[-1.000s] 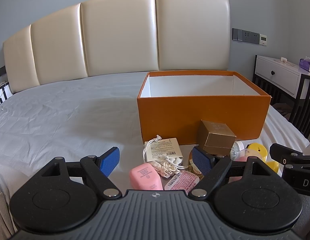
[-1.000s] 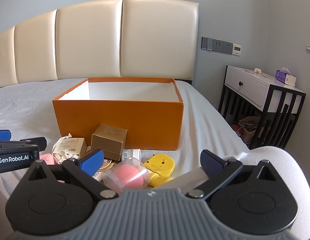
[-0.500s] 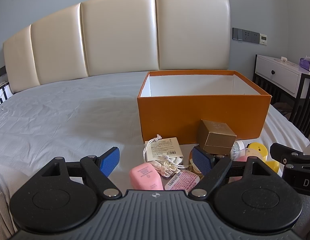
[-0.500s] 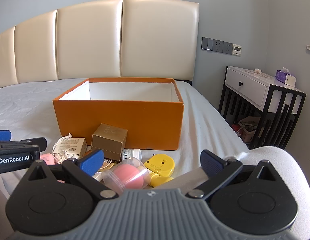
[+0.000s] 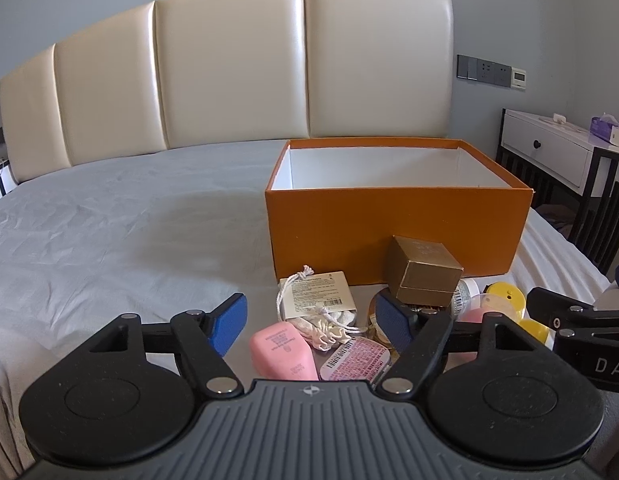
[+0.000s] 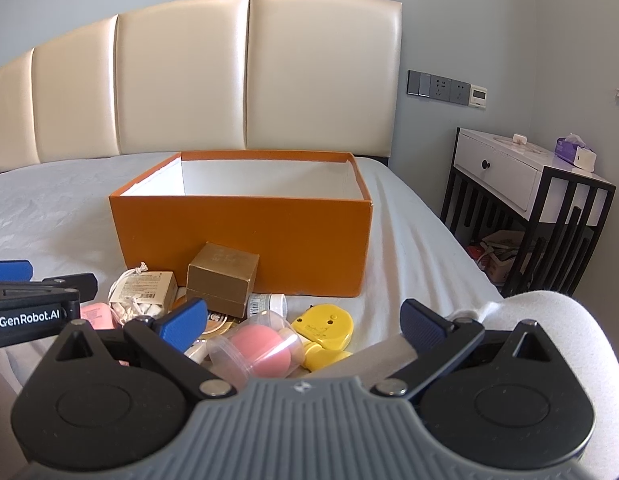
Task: Organize rigid objects
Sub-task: 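Grasp the pink lotion bottle with the left gripper while the right gripper grasps the pink-labelled sachet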
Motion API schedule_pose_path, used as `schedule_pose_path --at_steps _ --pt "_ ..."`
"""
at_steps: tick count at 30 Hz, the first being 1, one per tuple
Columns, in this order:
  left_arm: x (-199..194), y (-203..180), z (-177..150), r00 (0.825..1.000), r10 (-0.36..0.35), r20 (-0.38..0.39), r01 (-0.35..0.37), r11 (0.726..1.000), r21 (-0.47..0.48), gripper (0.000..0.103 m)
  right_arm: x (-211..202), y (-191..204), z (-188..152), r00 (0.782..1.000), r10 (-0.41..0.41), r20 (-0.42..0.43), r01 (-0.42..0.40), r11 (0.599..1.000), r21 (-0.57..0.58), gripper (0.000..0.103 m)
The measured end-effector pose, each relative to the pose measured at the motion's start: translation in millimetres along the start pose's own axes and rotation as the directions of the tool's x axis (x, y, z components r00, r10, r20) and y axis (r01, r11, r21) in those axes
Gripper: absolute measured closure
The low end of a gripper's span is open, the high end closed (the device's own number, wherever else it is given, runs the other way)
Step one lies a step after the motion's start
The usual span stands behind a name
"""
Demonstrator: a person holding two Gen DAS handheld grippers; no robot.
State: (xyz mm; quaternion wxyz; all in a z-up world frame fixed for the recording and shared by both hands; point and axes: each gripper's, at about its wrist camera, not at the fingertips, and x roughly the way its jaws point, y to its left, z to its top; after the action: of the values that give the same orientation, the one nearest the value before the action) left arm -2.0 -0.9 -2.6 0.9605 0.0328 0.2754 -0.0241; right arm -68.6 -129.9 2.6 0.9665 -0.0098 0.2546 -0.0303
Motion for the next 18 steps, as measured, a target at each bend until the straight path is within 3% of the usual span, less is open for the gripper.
schedule_pose_path --at_steps 8,13,18 --pt "10 3 4 0.995 -0.042 -0.086 0.042 0.999 -0.005 0.032 4 1 3 0.999 0.045 -0.025 -0.045 0.999 -0.008 0.002" --pt "20 10 8 0.980 -0.086 -0.179 0.077 0.996 -0.055 0.040 11 8 5 0.992 0.110 -0.066 -0.111 0.994 -0.021 0.004" --pt "36 22 14 0.948 -0.114 -0.296 0.073 0.986 -0.147 0.040 29 17 8 0.981 0.130 -0.145 -0.140 0.988 -0.063 0.023"
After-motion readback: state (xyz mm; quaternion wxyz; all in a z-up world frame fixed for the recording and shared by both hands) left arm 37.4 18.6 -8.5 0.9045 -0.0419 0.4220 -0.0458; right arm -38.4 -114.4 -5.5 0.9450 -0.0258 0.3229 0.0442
